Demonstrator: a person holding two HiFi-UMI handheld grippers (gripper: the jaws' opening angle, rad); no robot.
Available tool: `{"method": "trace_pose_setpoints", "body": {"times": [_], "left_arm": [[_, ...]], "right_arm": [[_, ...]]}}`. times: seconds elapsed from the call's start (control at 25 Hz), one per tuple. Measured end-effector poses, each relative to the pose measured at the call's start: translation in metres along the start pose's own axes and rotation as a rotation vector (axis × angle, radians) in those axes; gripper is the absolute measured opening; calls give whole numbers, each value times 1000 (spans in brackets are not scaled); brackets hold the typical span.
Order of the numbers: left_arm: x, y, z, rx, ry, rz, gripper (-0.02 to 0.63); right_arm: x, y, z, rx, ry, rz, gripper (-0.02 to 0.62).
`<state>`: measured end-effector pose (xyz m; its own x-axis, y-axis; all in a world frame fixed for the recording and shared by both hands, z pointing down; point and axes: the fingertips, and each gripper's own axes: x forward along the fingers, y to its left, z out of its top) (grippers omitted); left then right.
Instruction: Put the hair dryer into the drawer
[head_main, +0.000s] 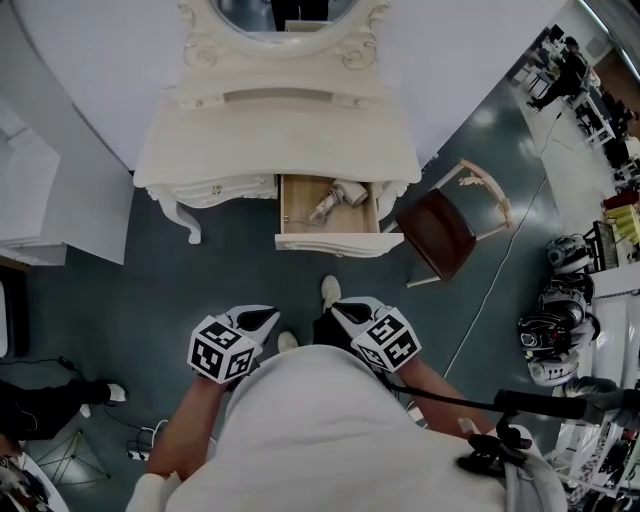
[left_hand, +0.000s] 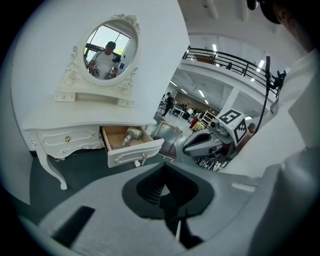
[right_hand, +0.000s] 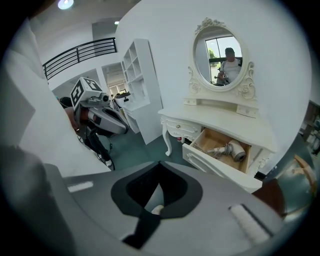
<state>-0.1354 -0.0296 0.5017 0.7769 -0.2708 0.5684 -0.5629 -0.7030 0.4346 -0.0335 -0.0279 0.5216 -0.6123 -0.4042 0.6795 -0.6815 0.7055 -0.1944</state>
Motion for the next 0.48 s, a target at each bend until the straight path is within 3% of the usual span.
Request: {"method": "trace_pose_setpoints", "body": {"times": [0.48], "left_arm": [[-9, 0, -1, -10, 15, -4, 3]], "right_arm": [[6, 10, 4, 7, 6, 14, -2]]}}
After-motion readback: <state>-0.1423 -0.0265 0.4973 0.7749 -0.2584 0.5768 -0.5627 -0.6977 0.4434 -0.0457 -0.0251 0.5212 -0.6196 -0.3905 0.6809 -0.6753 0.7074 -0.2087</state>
